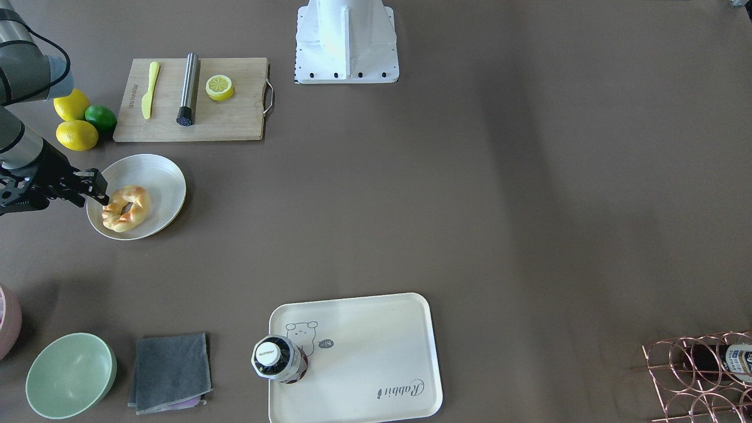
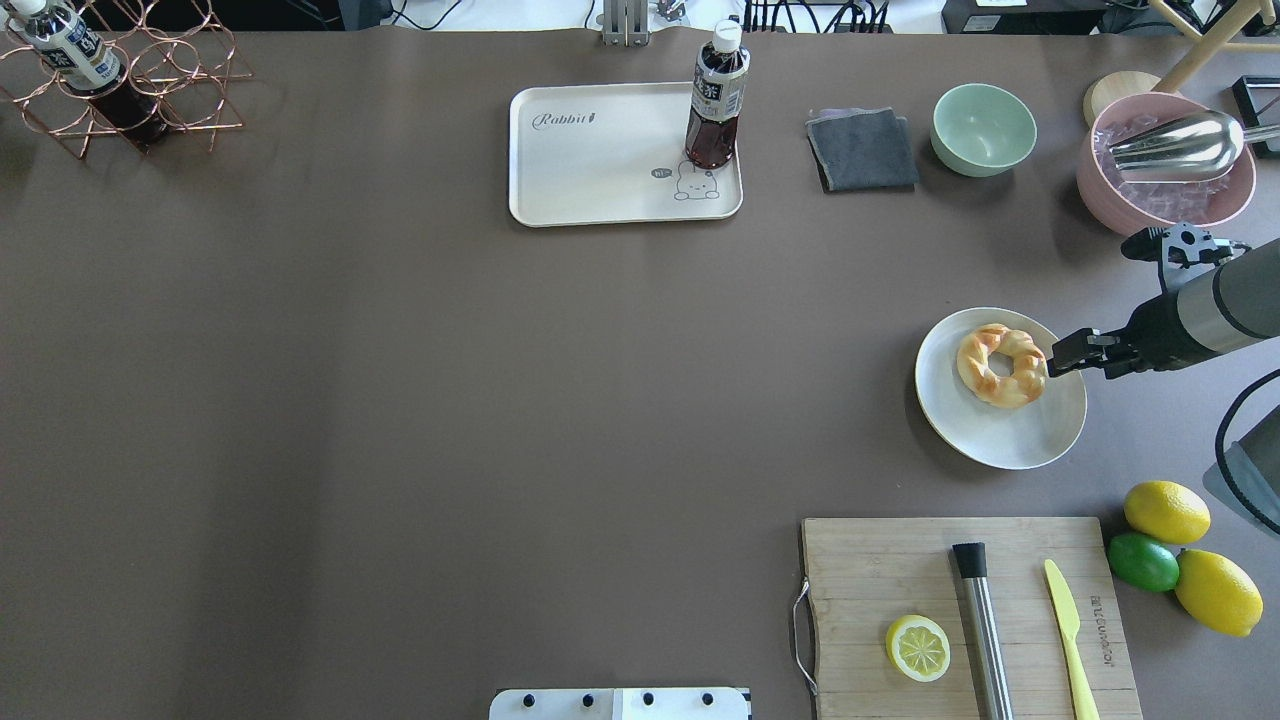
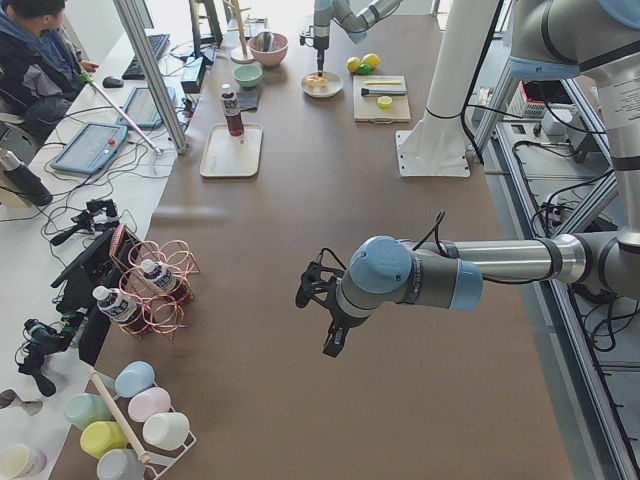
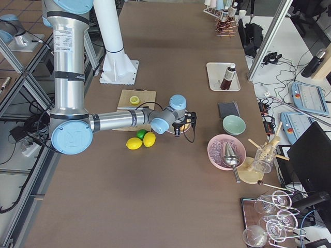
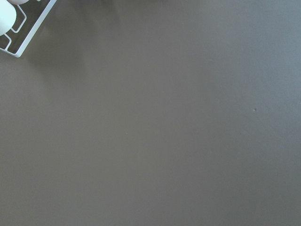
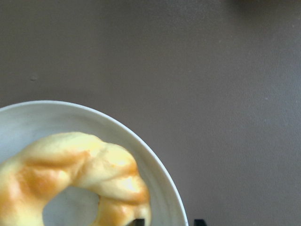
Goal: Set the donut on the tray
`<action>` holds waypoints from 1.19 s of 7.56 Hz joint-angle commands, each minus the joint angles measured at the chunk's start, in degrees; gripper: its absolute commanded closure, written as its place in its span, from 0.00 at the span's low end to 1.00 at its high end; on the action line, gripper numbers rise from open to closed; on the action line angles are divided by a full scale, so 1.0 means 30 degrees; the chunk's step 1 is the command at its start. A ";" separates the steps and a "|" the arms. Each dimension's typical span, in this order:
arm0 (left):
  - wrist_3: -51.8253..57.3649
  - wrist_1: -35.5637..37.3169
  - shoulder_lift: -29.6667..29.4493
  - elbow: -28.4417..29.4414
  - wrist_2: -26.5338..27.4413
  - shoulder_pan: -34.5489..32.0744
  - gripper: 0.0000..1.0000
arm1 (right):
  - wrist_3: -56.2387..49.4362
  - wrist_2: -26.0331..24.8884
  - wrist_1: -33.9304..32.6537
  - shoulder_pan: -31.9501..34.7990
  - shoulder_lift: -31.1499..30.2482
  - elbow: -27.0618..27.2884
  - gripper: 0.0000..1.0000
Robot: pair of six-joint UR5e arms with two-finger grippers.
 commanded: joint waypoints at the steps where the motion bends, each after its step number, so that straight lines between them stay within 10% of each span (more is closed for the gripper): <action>1: 0.0000 -0.0006 0.0012 0.0022 0.0000 0.0001 0.03 | -0.0131 0.0193 0.0000 -0.0040 0.0013 0.0331 0.77; 5: 0.0087 -0.0035 0.0128 -0.0036 -0.0029 0.0001 0.02 | -0.0130 0.0165 0.0000 -0.0040 -0.0044 0.0276 1.00; 9: -0.0232 0.0139 0.0101 -0.0066 -0.0991 0.0001 0.02 | 0.0074 0.0631 -0.0058 0.0018 0.0217 0.1120 1.00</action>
